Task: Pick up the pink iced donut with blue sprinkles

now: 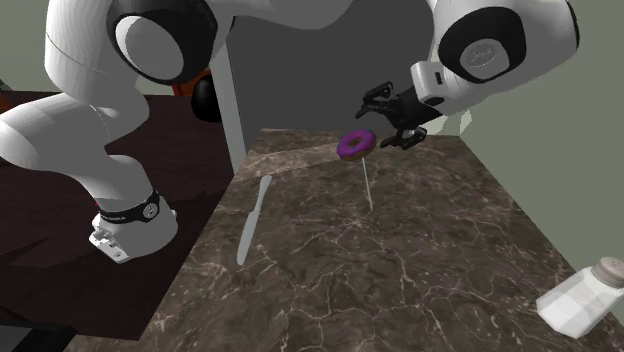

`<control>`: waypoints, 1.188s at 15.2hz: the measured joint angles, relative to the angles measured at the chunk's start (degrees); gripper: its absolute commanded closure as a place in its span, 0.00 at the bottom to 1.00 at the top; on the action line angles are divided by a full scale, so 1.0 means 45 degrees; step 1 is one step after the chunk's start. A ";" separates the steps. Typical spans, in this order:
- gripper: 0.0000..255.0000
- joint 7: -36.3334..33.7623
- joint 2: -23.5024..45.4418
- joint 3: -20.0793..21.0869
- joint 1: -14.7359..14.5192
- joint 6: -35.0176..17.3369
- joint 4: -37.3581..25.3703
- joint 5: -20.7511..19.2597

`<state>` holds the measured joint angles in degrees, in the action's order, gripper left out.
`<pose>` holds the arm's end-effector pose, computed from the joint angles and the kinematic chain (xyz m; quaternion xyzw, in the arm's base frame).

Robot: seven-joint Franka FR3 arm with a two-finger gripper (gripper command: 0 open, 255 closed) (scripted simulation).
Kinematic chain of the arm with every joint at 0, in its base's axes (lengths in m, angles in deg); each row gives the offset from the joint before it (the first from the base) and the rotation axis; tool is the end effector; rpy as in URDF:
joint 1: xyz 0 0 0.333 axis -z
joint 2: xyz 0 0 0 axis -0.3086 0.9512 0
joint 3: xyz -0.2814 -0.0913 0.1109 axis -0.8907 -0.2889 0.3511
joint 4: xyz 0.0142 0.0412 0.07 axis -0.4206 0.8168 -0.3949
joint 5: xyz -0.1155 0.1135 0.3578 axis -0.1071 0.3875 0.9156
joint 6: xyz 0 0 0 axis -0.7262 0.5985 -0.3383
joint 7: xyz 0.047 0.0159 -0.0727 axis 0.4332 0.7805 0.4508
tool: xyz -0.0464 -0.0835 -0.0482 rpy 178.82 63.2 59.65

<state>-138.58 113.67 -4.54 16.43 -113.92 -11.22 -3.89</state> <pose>0.6363 0.2205 0.3790 0.6228 -0.6644 -0.3712 0.1813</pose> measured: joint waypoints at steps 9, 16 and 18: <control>1.00 0.0278 0.0328 -0.0119 -0.0025 -0.0729 0.0500 -0.0122; 1.00 0.0282 0.0334 -0.0120 -0.0024 -0.0734 0.0482 -0.0122; 1.00 0.0259 0.0292 -0.0113 -0.0025 -0.0722 0.0504 -0.0108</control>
<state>-137.41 114.98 -5.05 16.31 -117.17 -8.95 -4.38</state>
